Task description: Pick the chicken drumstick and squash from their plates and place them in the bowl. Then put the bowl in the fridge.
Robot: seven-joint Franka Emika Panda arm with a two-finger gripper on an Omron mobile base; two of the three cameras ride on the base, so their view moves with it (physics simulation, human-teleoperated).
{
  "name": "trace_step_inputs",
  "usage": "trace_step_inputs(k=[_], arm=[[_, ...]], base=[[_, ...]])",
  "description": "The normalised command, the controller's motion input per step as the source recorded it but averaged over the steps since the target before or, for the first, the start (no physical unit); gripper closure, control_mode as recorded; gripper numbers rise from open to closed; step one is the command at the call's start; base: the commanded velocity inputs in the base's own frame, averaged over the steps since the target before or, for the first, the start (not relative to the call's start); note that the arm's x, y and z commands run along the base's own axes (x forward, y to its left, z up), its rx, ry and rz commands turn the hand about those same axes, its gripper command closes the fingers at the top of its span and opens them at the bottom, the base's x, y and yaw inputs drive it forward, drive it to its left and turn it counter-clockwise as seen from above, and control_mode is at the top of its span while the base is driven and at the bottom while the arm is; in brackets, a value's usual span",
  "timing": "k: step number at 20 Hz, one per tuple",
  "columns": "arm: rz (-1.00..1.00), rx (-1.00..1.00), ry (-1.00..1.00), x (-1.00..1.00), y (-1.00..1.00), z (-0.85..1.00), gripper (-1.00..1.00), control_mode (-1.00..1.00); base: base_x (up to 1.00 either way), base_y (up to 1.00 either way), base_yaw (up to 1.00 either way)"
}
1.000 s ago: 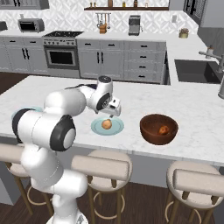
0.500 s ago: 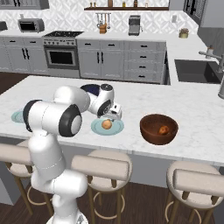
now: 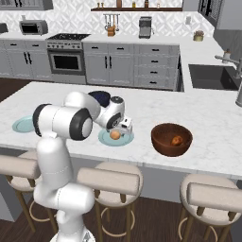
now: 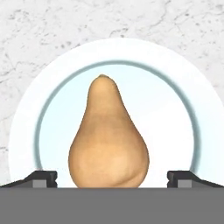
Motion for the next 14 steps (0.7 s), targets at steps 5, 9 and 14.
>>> trace_step_inputs(k=[5,9,14], arm=[[0.00,0.00,0.06,0.02,0.00,-0.19,-1.00,-1.00],[0.00,0.00,0.02,0.18,0.00,-0.01,-1.00,-1.00],[0.00,0.00,0.01,0.09,0.01,-0.02,-1.00,-1.00]], base=[[0.00,0.00,0.00],[0.00,0.00,0.00],[0.00,0.00,0.00]])
